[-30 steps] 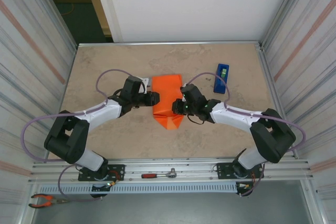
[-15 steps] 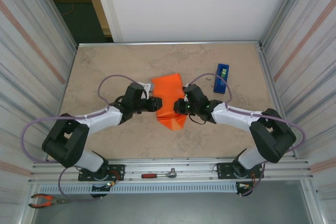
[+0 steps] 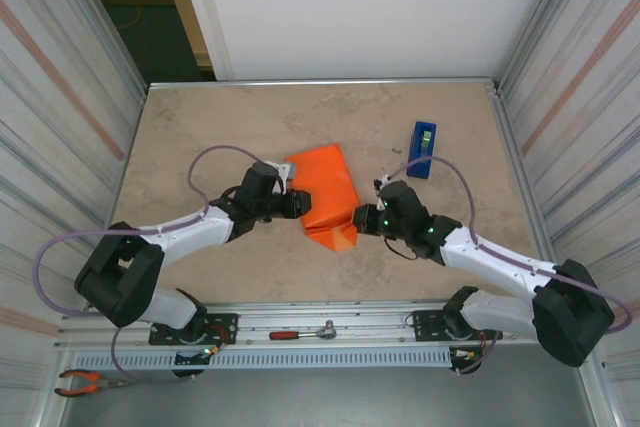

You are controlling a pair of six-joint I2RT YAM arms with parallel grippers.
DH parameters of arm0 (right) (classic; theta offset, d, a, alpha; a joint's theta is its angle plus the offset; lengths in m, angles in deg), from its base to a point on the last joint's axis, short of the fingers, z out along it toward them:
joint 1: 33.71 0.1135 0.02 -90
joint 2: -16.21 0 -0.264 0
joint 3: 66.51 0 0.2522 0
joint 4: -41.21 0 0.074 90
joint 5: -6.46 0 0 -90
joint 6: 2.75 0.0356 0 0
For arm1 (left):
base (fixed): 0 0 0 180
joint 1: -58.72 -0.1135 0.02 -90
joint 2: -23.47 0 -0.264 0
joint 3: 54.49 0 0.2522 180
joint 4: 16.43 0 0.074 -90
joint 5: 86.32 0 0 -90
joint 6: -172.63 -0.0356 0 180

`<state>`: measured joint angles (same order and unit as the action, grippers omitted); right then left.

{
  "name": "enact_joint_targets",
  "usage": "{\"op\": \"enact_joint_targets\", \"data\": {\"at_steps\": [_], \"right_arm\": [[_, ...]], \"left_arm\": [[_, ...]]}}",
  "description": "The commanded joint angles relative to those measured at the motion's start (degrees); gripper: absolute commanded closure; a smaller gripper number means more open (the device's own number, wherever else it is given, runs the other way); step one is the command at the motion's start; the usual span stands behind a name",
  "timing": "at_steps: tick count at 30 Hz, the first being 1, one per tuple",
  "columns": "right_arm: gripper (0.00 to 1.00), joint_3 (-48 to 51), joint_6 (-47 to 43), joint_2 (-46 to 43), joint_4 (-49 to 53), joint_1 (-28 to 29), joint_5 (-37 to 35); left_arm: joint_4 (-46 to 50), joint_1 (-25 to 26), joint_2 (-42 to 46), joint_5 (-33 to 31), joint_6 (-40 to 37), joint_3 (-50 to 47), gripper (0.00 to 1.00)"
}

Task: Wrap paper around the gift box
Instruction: Rotate the gift box at the center of the table.

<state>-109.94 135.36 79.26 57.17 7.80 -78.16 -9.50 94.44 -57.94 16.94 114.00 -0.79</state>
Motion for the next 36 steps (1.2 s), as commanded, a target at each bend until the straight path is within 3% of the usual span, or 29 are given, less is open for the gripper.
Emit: {"op": "enact_joint_targets", "data": {"at_steps": [1,25,31,36], "right_arm": [[1.00,4.7,3.4,-1.6,0.4,-0.4,-1.9],[1.00,3.2,5.4,21.3,-15.7,5.1,-2.0],[1.00,3.4,5.2,21.0,-15.1,6.1,-1.4],[1.00,0.9,3.9,16.0,-8.1,8.7,-4.9]], "left_arm": [[2.2,-0.3,0.3,-0.9,-1.5,2.2,0.64],[5.1,-0.3,1.9,-3.3,-2.7,2.1,0.63],[7.8,-0.2,5.8,-5.5,-5.2,2.8,0.55],[9.5,-0.5,10.9,-8.0,-6.8,1.3,0.43]]}}
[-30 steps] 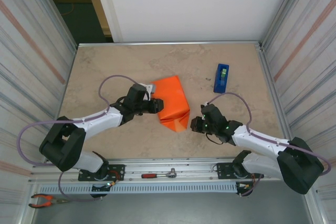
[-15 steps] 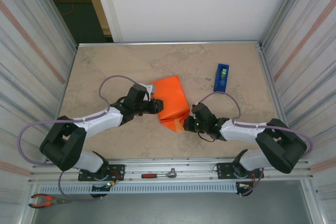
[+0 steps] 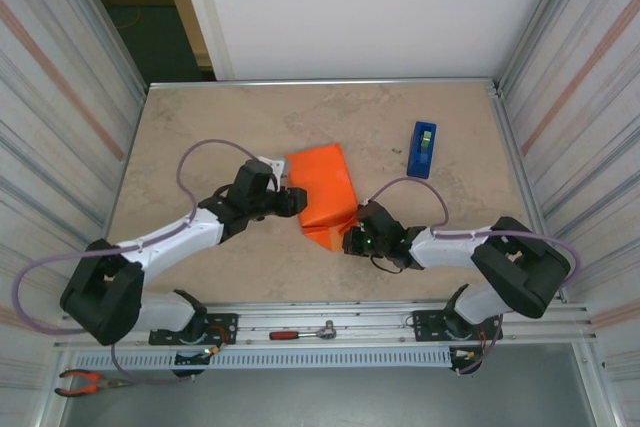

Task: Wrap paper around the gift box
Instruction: Rotate the gift box at the center of the table, then fifth fold the wrapping paper around the gift box.

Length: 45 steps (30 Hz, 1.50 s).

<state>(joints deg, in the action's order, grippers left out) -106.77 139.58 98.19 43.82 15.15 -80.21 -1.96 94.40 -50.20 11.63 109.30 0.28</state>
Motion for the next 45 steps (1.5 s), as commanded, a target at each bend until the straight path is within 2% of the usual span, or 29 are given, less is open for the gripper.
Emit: {"op": "enact_joint_targets", "data": {"at_steps": [1,4,7,12,16,29,39,43,45], "right_arm": [[1.00,-2.5,-0.5,-3.6,6.5,1.7,-3.7],[1.00,-2.7,-0.7,-5.4,9.1,1.8,-6.3],[1.00,-2.8,-0.7,-5.7,9.5,1.1,-7.3],[1.00,-4.6,-0.6,-3.5,8.5,0.6,-8.5],[1.00,-6.4,-0.4,-0.8,6.0,0.7,-9.9],[1.00,-10.1,1.4,6.6,1.7,1.2,-11.8],[1.00,-9.9,2.6,-1.4,9.8,5.9,-15.9],[0.87,-9.9,3.1,-2.1,10.8,7.5,-16.5],[0.88,-10.5,3.1,-0.9,10.5,8.3,-16.4]], "left_arm": [[2.0,-0.5,4.4,-3.2,-2.0,-0.3,0.41],[2.5,-1.1,7.6,-4.2,-1.4,-2.4,0.30],[3.5,-1.9,10.0,-4.3,-0.8,-4.1,0.23],[6.8,-2.2,12.8,-5.9,0.3,-6.0,0.13],[8.0,-2.2,15.0,-6.3,2.0,-7.8,0.02],[10.4,-2.4,17.6,-8.4,2.1,-9.3,0.01],[10.0,-2.5,17.9,-8.7,2.5,-10.8,0.01],[10.0,-2.6,18.3,-8.7,2.7,-11.3,0.01],[9.9,-2.6,18.2,-8.5,2.7,-11.5,0.01]]}}
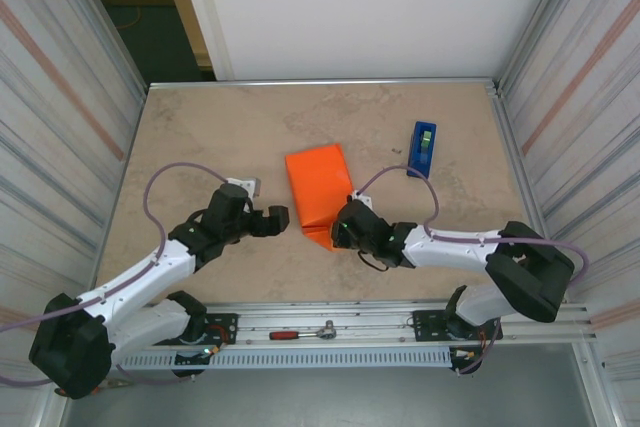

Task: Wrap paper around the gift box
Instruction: Fifth fold the wrapping paper around the gift box.

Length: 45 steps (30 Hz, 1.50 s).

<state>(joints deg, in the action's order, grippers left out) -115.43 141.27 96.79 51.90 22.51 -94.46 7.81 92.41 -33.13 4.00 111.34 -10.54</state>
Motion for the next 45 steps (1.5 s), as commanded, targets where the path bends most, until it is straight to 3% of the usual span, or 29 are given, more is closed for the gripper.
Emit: {"op": "enact_joint_targets", "data": {"at_steps": [1,5,13,25,36,45], "right_arm": [[0.90,-2.6,1.4,1.4,2.2,1.4,-2.0],[1.00,-5.3,1.4,5.5,1.4,2.8,-1.8],[1.00,-8.9,1.9,13.4,-0.7,4.2,-0.4],[1.00,-4.6,6.7,17.7,-6.1,4.8,-1.1],[1.00,-7.0,5.4,9.8,-0.9,4.6,-0.8],[1.00,-6.7,1.8,-3.6,8.5,-2.3,-0.3]], "left_arm": [[0.0,-0.6,1.2,-1.0,0.8,-0.8,0.01],[-0.1,-0.6,0.9,-1.7,2.0,-1.2,0.01],[0.1,-0.8,0.1,-2.5,3.6,-1.0,0.01],[1.2,-0.8,3.9,-5.4,2.7,-1.5,0.01],[2.7,-0.9,2.9,-2.5,0.2,1.1,0.01],[1.3,-0.9,-1.4,0.9,-2.4,4.7,0.01]]}}
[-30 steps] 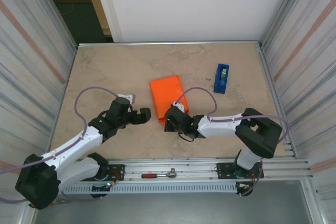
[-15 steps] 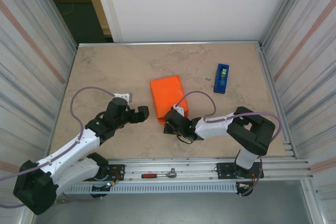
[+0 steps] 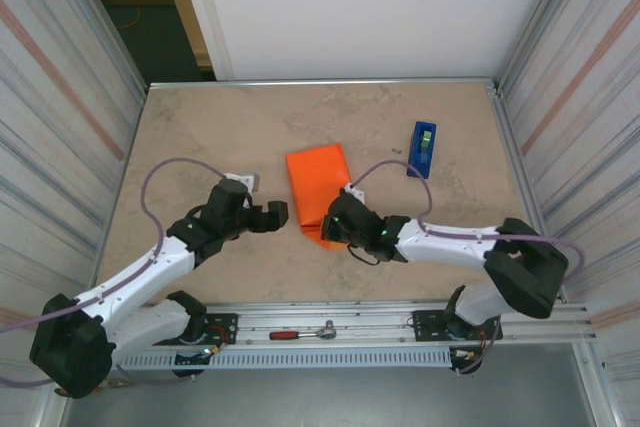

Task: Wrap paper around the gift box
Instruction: Fifth fold the wrapping paper around the gift box.

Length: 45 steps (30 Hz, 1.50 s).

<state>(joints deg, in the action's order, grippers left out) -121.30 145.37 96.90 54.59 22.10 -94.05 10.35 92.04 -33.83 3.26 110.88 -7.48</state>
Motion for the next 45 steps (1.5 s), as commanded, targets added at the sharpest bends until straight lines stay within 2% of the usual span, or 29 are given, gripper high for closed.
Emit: {"op": "enact_joint_targets", "data": {"at_steps": [1,9,17,21,30,45], "right_arm": [[1.00,-0.5,-2.6,-5.2,6.8,-3.1,-0.5],[1.00,4.8,-6.5,-14.2,8.9,-14.0,8.8],[1.00,4.8,-14.2,-15.8,14.9,-22.4,16.7],[1.00,7.0,-15.0,-14.7,12.1,-25.7,23.7],[1.00,11.5,-13.3,-7.9,1.6,-25.6,30.7],[1.00,7.2,-12.8,2.3,-3.7,-22.9,31.1]], "left_arm": [[-2.0,-0.5,-1.5,1.9,-2.0,1.7,0.01],[-7.3,-0.3,-10.8,3.8,0.0,6.0,0.01],[-10.5,2.1,-18.2,-1.8,2.9,8.8,0.01],[-10.1,3.6,-19.5,-4.8,3.5,8.8,0.01],[-9.5,5.9,-20.8,-9.2,5.2,6.5,0.01],[-8.3,8.6,-21.3,-12.3,6.7,5.4,0.01]]}}
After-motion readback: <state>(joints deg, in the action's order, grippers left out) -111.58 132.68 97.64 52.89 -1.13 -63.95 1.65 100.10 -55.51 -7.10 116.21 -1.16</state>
